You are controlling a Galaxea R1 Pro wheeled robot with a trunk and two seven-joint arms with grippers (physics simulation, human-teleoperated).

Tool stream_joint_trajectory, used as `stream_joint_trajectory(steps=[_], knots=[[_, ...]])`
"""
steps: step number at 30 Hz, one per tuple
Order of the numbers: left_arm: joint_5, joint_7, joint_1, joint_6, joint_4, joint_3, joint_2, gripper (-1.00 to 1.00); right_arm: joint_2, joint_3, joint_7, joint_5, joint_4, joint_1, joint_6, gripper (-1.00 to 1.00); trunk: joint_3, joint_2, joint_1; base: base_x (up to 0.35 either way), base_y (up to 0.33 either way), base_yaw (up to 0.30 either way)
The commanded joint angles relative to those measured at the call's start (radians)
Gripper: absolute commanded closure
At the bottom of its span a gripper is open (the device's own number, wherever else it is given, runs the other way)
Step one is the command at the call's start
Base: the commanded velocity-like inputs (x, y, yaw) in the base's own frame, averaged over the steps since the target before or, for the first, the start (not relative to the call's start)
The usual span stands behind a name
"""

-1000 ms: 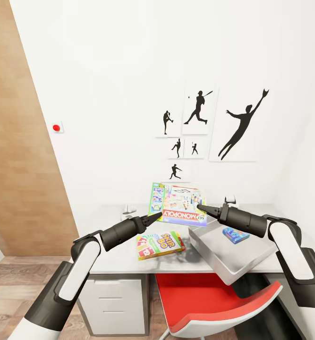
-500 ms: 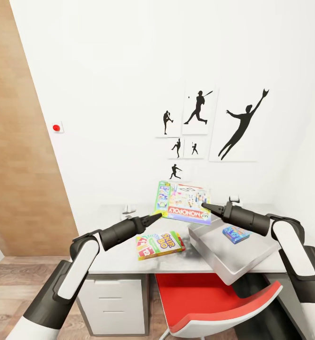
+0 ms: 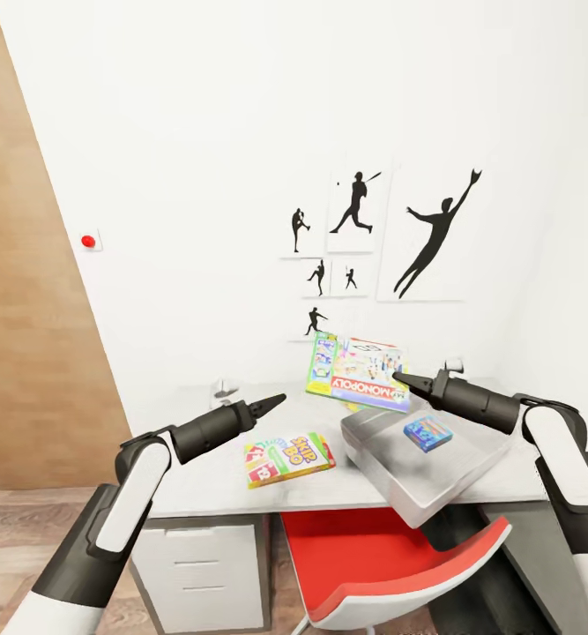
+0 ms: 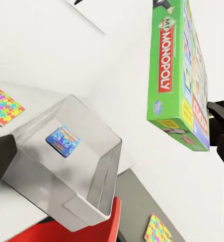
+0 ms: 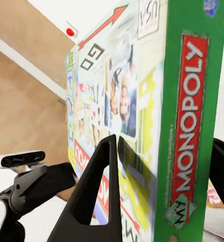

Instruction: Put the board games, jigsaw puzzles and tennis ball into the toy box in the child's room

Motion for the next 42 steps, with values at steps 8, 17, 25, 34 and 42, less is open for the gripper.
stream_joint_trajectory(steps=[8, 17, 25, 34, 42], knots=[[-0.002, 0.033, 0.011, 0.028, 0.003, 0.089, 0.002, -1.0, 0.001, -0.012, -0.097, 0.009, 0.022, -0.011, 0.004, 1.0, 0.004, -0.001, 0.001, 0.0, 0.0, -0.236], [-0.003, 0.088, 0.021, 0.037, 0.005, 0.131, 0.003, -1.0, 0.005, -0.017, -0.191, 0.007, 0.033, -0.018, 0.004, 1.0, 0.008, -0.001, 0.001, 0.0, 0.0, -0.266], [0.001, 0.102, 0.023, 0.041, 0.005, 0.14, 0.003, -1.0, 0.007, -0.02, -0.209, 0.005, 0.027, -0.014, 0.004, 1.0, 0.009, -0.001, 0.001, 0.0, 0.026, -0.172], [0.001, 0.104, 0.023, 0.043, 0.005, 0.142, 0.003, -1.0, 0.007, -0.019, -0.214, 0.006, 0.024, -0.013, 0.004, 1.0, 0.009, -0.001, 0.001, 0.029, 0.217, -0.027], [0.001, 0.105, 0.023, 0.047, 0.006, 0.141, 0.002, -1.0, 0.009, -0.018, -0.22, 0.007, 0.023, -0.017, 0.004, 1.0, 0.009, -0.001, 0.001, 0.097, 0.269, -0.026]])
